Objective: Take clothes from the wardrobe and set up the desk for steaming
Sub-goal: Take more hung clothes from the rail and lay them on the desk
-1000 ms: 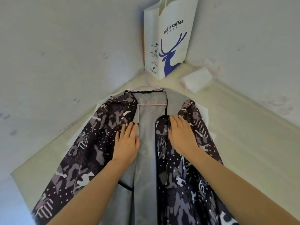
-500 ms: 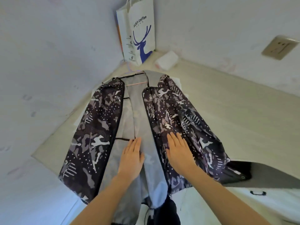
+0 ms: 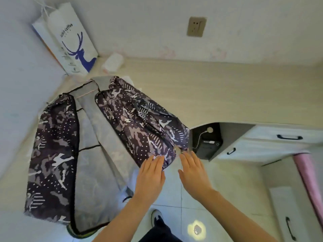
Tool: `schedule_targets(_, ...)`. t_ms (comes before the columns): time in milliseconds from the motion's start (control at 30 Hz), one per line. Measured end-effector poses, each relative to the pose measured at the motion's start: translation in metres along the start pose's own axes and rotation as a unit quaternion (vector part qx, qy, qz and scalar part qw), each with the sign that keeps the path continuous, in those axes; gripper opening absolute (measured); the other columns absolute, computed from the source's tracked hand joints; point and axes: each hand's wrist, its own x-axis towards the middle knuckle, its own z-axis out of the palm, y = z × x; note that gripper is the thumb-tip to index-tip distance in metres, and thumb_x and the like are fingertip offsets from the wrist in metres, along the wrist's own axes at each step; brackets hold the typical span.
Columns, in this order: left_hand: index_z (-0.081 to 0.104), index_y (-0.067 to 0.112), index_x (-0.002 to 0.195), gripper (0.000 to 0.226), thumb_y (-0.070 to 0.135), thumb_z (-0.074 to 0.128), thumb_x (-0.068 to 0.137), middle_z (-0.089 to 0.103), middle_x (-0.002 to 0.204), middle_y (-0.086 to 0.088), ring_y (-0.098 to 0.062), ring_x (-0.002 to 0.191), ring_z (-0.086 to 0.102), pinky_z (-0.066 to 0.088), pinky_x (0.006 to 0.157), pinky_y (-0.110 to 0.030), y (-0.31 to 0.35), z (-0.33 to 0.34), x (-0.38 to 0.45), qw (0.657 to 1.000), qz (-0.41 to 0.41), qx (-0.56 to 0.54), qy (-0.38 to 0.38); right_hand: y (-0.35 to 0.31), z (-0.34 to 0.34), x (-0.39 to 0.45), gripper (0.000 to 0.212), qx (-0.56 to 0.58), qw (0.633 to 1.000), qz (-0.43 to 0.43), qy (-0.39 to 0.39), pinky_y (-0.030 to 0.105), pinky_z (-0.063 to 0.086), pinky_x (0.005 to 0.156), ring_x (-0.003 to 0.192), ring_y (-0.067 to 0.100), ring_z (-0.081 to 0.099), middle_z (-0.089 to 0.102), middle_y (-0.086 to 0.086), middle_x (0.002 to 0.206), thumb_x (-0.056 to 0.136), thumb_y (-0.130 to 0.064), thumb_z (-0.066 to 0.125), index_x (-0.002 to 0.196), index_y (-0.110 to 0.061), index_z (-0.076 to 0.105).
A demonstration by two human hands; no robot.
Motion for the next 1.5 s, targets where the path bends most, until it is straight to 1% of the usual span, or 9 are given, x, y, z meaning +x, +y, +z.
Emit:
schedule_targets(100,0.054,0.009,0.132,0.05,0.02,0.065,0.084,0.061,0.128,-0.007,-0.027,0.123,0.053,0.045,0.103,-0.042,0.055,0.007,0.0,0.999,0.037,-0.006,0.001,0.038,-0.017,-0.05,0.057,0.011,0.998,0.048,0.027,0.044,0.028,0.111,0.137,0.034,0.036,0.045,0.011,0.145,0.092,-0.034,0.058,0.14,-0.009,0.043)
schedule_targets(300,0.048,0.011,0.136,0.048,0.019,0.06,0.09,0.056,0.133,-0.005,-0.025,0.13,0.047,0.039,0.109,-0.038,0.181,0.029,-0.02,0.99,0.139,-0.02,-0.006,0.121,-0.033,-0.164,0.057,-0.003,0.988,0.14,0.064,0.047,0.043,0.102,0.128,0.034,0.049,0.055,0.01,0.135,0.086,-0.036,0.066,0.133,-0.01,0.051)
schedule_targets(400,0.05,0.011,0.136,0.046,0.021,0.057,0.092,0.057,0.133,-0.005,-0.024,0.129,0.049,0.04,0.108,-0.036,0.245,0.042,-0.041,0.983,0.182,-0.034,-0.007,0.158,-0.035,-0.227,0.058,-0.002,0.979,0.186,0.081,0.047,0.043,0.104,0.129,0.033,0.048,0.055,0.009,0.136,0.086,-0.037,0.065,0.134,-0.01,0.051)
schedule_targets(533,0.045,0.014,0.14,0.047,0.028,0.039,0.097,0.052,0.139,-0.002,-0.021,0.133,0.044,0.041,0.108,-0.038,0.323,0.069,-0.077,0.966,0.251,-0.049,-0.029,0.202,-0.031,-0.308,0.058,0.01,0.965,0.239,0.106,0.048,0.044,0.103,0.129,0.035,0.048,0.055,0.011,0.135,0.085,-0.034,0.066,0.134,-0.007,0.05)
schedule_targets(633,0.041,0.014,0.143,0.047,0.027,0.042,0.097,0.05,0.142,-0.002,-0.02,0.135,0.041,0.039,0.109,-0.038,0.375,0.093,-0.102,0.95,0.302,-0.055,-0.051,0.23,-0.026,-0.365,0.059,0.021,0.95,0.287,0.121,0.049,0.044,0.102,0.128,0.036,0.048,0.056,0.012,0.133,0.083,-0.032,0.069,0.132,-0.006,0.051)
schedule_targets(833,0.037,0.018,0.147,0.051,0.035,0.03,0.099,0.044,0.148,-0.002,-0.018,0.138,0.037,0.038,0.109,-0.037,0.461,0.121,-0.142,0.921,0.375,-0.046,-0.094,0.273,-0.017,-0.463,0.059,0.028,0.916,0.383,0.115,0.046,0.034,0.111,0.136,0.034,0.039,0.049,0.012,0.142,0.089,-0.035,0.062,0.138,-0.008,0.045)
schedule_targets(1067,0.046,0.016,0.141,0.05,0.033,0.034,0.096,0.049,0.144,-0.005,-0.021,0.132,0.045,0.045,0.103,-0.036,0.535,0.14,-0.16,0.888,0.443,-0.036,-0.118,0.315,-0.019,-0.523,0.058,0.058,0.877,0.459,0.132,0.048,0.032,0.112,0.139,0.034,0.033,0.043,0.013,0.146,0.092,-0.033,0.057,0.141,-0.007,0.041)
schedule_targets(1300,0.056,0.014,0.132,0.048,0.032,0.036,0.093,0.057,0.136,-0.004,-0.023,0.123,0.053,0.052,0.092,-0.036,0.611,0.165,-0.14,0.868,0.478,-0.033,-0.127,0.384,-0.02,-0.549,0.055,0.055,0.856,0.495,0.141,0.05,0.04,0.106,0.131,0.039,0.043,0.052,0.016,0.136,0.088,-0.026,0.062,0.135,-0.003,0.048)
schedule_targets(1500,0.056,0.01,0.131,0.047,0.032,0.038,0.094,0.062,0.128,-0.004,-0.021,0.122,0.053,0.048,0.098,-0.036,0.684,0.189,-0.107,0.857,0.495,-0.044,-0.135,0.466,-0.034,-0.552,0.044,0.05,0.856,0.491,0.152,0.048,0.047,0.097,0.12,0.04,0.052,0.061,0.015,0.121,0.083,-0.019,0.065,0.123,-0.003,0.056)
